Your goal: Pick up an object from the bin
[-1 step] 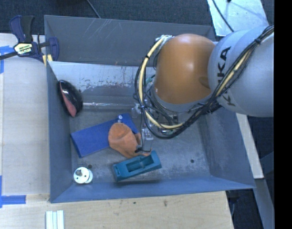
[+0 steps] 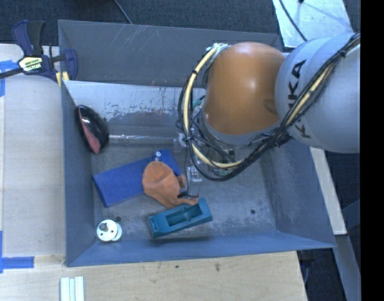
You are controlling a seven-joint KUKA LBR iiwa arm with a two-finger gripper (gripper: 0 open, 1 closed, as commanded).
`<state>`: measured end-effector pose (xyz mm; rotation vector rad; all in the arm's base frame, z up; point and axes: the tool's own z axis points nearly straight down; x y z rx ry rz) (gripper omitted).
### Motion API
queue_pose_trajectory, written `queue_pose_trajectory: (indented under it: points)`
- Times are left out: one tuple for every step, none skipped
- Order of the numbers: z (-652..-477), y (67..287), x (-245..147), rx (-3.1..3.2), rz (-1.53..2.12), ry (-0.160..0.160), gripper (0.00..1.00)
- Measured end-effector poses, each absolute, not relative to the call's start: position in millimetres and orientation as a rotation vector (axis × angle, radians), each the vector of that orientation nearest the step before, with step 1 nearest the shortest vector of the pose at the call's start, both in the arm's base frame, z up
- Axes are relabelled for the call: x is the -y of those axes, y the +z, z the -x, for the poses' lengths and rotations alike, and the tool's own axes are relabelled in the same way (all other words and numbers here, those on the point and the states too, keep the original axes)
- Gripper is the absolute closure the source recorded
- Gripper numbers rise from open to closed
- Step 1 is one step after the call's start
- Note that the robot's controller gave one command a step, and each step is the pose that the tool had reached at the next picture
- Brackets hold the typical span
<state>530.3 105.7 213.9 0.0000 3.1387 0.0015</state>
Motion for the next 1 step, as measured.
queue_pose_trajectory:
  points:
    - [-530.2, 211.4, -105.5, -3.135, 0.008, 0.003, 0.0]
